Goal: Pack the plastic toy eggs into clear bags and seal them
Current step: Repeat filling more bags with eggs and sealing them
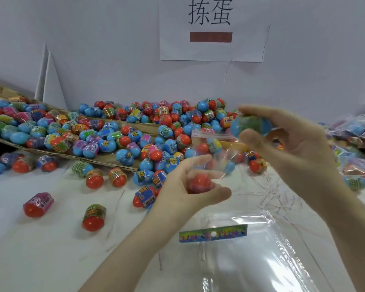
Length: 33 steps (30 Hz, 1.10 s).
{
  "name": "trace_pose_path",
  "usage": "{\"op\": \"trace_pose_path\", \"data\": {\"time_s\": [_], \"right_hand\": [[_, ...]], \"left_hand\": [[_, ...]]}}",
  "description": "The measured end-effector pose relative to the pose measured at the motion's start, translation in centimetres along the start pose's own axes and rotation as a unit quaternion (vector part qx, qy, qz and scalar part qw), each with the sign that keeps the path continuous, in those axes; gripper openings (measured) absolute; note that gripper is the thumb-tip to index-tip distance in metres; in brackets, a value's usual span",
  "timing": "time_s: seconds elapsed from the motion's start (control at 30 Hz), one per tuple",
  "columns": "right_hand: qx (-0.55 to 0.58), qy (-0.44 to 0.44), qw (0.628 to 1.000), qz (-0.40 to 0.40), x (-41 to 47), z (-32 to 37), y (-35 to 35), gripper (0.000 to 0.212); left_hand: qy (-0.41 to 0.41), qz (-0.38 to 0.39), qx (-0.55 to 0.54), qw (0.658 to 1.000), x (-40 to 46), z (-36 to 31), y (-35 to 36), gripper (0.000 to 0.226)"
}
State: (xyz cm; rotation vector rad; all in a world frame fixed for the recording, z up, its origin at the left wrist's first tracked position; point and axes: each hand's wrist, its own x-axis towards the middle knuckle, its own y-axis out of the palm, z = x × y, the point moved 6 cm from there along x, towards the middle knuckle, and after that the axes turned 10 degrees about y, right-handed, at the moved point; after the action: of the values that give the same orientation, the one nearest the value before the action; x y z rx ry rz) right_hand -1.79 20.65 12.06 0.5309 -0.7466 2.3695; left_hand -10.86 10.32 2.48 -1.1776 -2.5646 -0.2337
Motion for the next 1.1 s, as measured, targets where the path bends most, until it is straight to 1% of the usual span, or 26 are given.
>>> {"op": "trace_pose_path", "data": {"time_s": [0.07, 0.13, 0.17, 0.23, 0.37, 0.47, 0.53, 0.63, 0.7, 0.8, 0.87, 0.93, 1.1], "right_hand": [[-0.085, -0.033, 0.996, 0.023, -0.4, 0.6, 0.8, 0.034], [-0.128, -0.052, 0.990, 0.021, -0.6, 1.0, 1.1, 0.044], [-0.132, -0.051, 0.990, 0.015, -0.7, 1.1, 1.1, 0.047], [-0.135, -0.044, 0.990, -0.002, -0.7, 1.3, 0.8, 0.045], [-0.175, -0.070, 0.980, -0.061, -1.1, 2.1, 0.5, 0.038], [-0.211, -0.081, 0.969, -0.103, -1.4, 2.5, 0.6, 0.046], [-0.262, -0.100, 0.955, -0.098, -1.5, 2.6, 1.0, 0.049], [-0.299, -0.114, 0.944, -0.074, -1.5, 2.7, 1.4, 0.041], [-0.290, -0.088, 0.952, -0.053, -1.5, 2.4, 1.5, 0.041], [-0.223, -0.013, 0.975, -0.006, -1.3, 1.8, 1.3, 0.035], [-0.238, 0.009, 0.971, 0.006, -1.3, 1.4, 0.9, 0.025], [-0.255, 0.031, 0.966, 0.019, -1.2, 1.0, 0.6, 0.021], [-0.223, 0.082, 0.967, 0.089, -0.7, -0.5, 0.8, 0.032]], "left_hand": [[0.028, -0.005, 0.006, 1.000, -0.1, -0.4, 0.3, 0.066], [0.047, -0.003, 0.014, 0.999, -0.2, -0.7, 0.5, 0.062], [0.052, -0.001, 0.016, 0.999, -0.2, -0.8, 0.7, 0.060], [0.057, 0.002, 0.023, 0.998, -0.3, -1.0, 0.8, 0.059], [0.079, -0.003, 0.063, 0.995, -0.4, -1.2, 0.8, 0.060], [0.093, -0.005, 0.105, 0.990, -0.6, -1.4, 0.8, 0.064], [0.100, -0.014, 0.125, 0.987, -0.6, -1.5, 0.7, 0.064], [0.097, -0.024, 0.127, 0.987, -0.6, -1.5, 0.6, 0.065], [0.093, -0.026, 0.114, 0.989, -0.6, -1.6, 0.6, 0.067], [0.083, -0.017, 0.083, 0.993, -0.5, -1.6, 0.7, 0.067], [0.064, -0.006, 0.041, 0.997, -0.5, -1.4, 0.8, 0.066], [0.045, 0.006, 0.015, 0.999, -0.4, -1.3, 0.8, 0.060], [-0.007, 0.047, -0.019, 0.999, -0.3, -0.8, 1.1, 0.055]]}}
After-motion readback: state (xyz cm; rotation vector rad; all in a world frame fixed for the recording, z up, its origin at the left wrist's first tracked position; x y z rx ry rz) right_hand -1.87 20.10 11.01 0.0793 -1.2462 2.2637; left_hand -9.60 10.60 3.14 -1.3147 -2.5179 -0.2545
